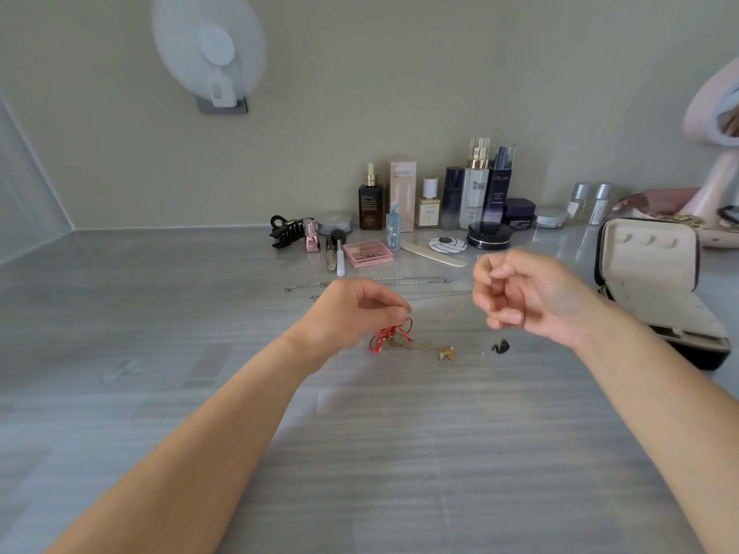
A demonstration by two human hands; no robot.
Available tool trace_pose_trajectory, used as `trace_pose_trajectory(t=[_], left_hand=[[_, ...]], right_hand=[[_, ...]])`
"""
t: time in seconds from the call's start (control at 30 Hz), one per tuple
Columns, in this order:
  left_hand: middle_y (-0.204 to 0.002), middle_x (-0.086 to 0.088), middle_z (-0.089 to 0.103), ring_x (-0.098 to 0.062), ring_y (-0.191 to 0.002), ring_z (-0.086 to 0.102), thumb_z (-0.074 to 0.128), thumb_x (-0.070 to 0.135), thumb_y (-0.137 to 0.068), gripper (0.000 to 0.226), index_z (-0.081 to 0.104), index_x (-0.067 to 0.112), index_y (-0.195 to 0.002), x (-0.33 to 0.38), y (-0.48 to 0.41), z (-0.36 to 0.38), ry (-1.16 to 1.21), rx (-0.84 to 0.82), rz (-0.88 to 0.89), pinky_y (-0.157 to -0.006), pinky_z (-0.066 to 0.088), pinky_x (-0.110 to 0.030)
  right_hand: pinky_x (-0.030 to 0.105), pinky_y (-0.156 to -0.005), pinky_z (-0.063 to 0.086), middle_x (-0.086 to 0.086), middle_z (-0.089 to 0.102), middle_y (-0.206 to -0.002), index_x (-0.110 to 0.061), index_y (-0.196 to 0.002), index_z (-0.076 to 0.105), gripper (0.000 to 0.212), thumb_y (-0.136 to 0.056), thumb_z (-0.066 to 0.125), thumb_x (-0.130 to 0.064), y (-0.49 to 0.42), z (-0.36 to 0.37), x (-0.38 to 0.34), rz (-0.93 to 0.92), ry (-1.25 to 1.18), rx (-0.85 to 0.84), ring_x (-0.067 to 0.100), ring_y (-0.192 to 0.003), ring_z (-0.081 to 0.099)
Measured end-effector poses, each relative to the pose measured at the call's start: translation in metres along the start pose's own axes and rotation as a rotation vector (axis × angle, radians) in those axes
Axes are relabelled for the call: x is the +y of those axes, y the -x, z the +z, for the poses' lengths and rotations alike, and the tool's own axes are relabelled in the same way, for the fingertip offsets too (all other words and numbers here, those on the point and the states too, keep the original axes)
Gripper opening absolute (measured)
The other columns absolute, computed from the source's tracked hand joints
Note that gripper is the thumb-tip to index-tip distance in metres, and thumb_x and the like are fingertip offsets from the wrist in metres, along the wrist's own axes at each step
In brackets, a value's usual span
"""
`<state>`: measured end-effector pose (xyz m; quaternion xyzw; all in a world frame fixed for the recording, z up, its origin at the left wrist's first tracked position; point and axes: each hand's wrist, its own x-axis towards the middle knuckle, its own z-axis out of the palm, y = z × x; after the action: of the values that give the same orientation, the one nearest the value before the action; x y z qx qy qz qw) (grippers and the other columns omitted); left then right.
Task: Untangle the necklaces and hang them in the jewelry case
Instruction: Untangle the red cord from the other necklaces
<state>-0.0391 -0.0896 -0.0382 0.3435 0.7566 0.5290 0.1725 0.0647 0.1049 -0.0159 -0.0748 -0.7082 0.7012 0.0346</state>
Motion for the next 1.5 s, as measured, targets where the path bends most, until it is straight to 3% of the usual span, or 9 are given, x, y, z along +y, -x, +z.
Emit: trace_pose_trajectory(t=[0.23,0.43,0.6,0.7,0.8,0.87,0.97,1.13,1.5], left_hand=[[-0.058,0.013,0.06,0.002,-0.053,0.051,0.073,0.014,-0.076,0.014,0.062,0.021,-0.07,0.003,0.0,0.002,0.05,0.0,0.028,-0.058,0.035,-0.022],[-0.056,0.011,0.059,0.004,-0.05,0.049,0.073,0.018,-0.076,0.012,0.062,0.018,-0.069,0.004,0.0,0.005,0.031,-0.014,0.026,-0.053,0.037,-0.011],[-0.062,0.007,0.063,0.0,-0.055,0.054,0.071,0.018,-0.078,0.012,0.066,0.023,-0.069,0.0,0.0,0.007,0.004,-0.024,0.007,-0.064,0.041,-0.025],[-0.06,0.01,0.064,0.001,-0.055,0.056,0.069,0.011,-0.08,0.018,0.067,0.027,-0.071,-0.002,-0.001,0.007,-0.009,-0.016,0.008,-0.069,0.042,-0.033],[-0.064,0.006,0.064,0.002,-0.055,0.056,0.068,0.01,-0.081,0.018,0.067,0.026,-0.072,-0.001,-0.001,0.007,-0.012,-0.004,0.002,-0.066,0.04,-0.029],[-0.063,0.007,0.065,-0.002,-0.059,0.057,0.069,0.012,-0.08,0.017,0.067,0.026,-0.071,-0.002,-0.002,0.007,-0.012,0.003,-0.013,-0.063,0.041,-0.027],[-0.068,0.006,0.065,-0.005,-0.064,0.057,0.069,0.013,-0.08,0.011,0.067,0.022,-0.075,-0.002,-0.001,0.009,-0.053,-0.005,-0.023,-0.045,0.036,-0.013],[-0.064,0.001,0.058,0.005,-0.043,0.05,0.066,0.004,-0.082,0.009,0.067,0.001,-0.09,-0.003,-0.001,0.014,-0.089,-0.058,0.005,-0.041,0.033,-0.005],[-0.066,0.005,0.06,-0.005,-0.057,0.054,0.057,0.013,-0.088,0.018,0.058,0.02,-0.071,-0.004,-0.005,0.011,0.067,0.12,-0.036,-0.057,0.04,-0.019]], right_hand=[[0.018,-0.043,0.038,0.006,0.07,-0.076,-0.011,-0.105,0.062,0.02,-0.089,0.054,-0.019,0.001,0.017,0.005,0.057,0.363,-0.045,0.011,-0.042,0.046],[0.015,-0.04,0.024,-0.013,0.041,-0.046,-0.015,-0.086,0.068,0.008,-0.084,0.063,-0.021,-0.005,0.037,0.013,-0.033,0.535,-0.014,0.001,-0.036,0.029],[0.014,-0.04,0.027,-0.016,0.041,-0.04,-0.016,-0.081,0.067,0.012,-0.086,0.061,-0.025,-0.001,0.034,0.006,-0.107,0.487,0.101,0.003,-0.037,0.032],[0.009,-0.065,0.044,-0.015,0.065,-0.066,-0.017,-0.083,0.072,0.015,-0.076,0.072,-0.03,-0.001,0.029,0.003,-0.091,0.678,0.069,-0.006,-0.064,0.058],[0.02,-0.079,0.047,-0.015,0.065,-0.067,-0.021,-0.074,0.071,0.01,-0.077,0.072,-0.03,-0.002,0.025,0.003,-0.097,0.82,0.113,-0.005,-0.07,0.058],[0.012,-0.063,0.043,-0.017,0.06,-0.054,-0.019,-0.072,0.069,0.012,-0.081,0.067,-0.026,0.0,0.026,0.001,-0.123,0.734,0.128,-0.006,-0.055,0.055],[0.016,-0.042,0.022,-0.013,0.034,-0.041,-0.014,-0.069,0.065,0.019,-0.086,0.06,-0.02,0.004,0.028,-0.001,-0.102,0.561,0.076,0.006,-0.039,0.027],[0.02,-0.042,0.01,-0.01,0.023,-0.041,-0.011,-0.068,0.062,0.023,-0.089,0.054,-0.014,0.004,0.024,-0.004,-0.149,0.325,0.132,0.008,-0.039,0.016],[0.018,-0.041,0.008,-0.011,0.021,-0.035,-0.015,-0.073,0.068,0.021,-0.089,0.055,-0.018,0.004,0.015,-0.009,-0.165,0.211,0.232,0.007,-0.031,0.014]])
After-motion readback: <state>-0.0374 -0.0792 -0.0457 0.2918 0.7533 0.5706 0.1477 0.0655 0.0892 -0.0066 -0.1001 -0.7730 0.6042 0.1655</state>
